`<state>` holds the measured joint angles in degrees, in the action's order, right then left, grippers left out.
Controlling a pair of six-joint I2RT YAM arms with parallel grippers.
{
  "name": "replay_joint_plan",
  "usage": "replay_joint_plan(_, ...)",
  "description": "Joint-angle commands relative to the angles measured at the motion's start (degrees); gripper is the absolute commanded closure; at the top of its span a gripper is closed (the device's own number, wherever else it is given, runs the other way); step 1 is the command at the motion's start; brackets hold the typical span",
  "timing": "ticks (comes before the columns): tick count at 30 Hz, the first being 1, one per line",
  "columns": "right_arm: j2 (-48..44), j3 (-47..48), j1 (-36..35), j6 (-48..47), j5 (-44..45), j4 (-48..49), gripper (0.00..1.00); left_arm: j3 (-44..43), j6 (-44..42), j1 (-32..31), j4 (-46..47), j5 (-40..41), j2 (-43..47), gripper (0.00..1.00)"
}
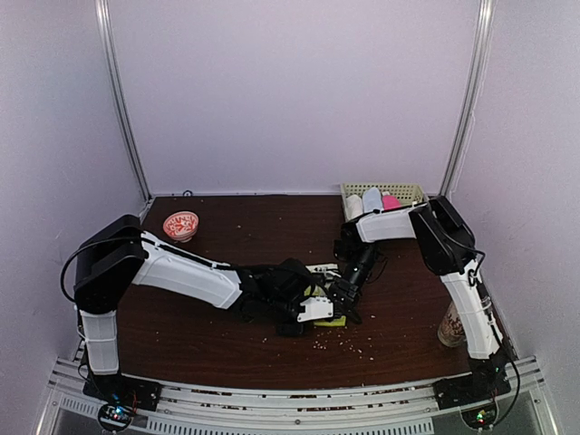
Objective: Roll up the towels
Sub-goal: Roll the towel at the center of the board.
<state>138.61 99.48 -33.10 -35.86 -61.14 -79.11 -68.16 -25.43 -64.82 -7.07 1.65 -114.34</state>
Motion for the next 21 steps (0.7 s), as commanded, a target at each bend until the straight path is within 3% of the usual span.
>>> replay_joint_plan(1,-7.2,0.4,1.3,-0.4,6.4,1.3,0.71,0.3,1.9,0.3,-6.6,-3.6,-1.6,0.79)
replay_joint_plan(5,-14.2,0.5,3.8,0.1,8.4,1.3,0.62,0.3,4.4,0.6,-8.2,-7.8,-0.7,0.83)
replay_joint_plan(15,-32.6,-4.7,10.9,-8.0,8.4,1.3,0.64,-6.6,15.9,8.4,-13.5,-31.9,-3.0,0.84)
replay_joint_plan(17,-37.3,-6.5,11.0,-11.1,8.3,1.7,0.64,-9.6,18.6,11.3,-16.6,-39.6,-5.5,0.84)
replay_joint_plan(21,-45.6,-12.4,10.7,-16.3,6.8,3.8,0.64,-16.3,23.3,13.4,-22.3,-47.7,-10.7,0.84)
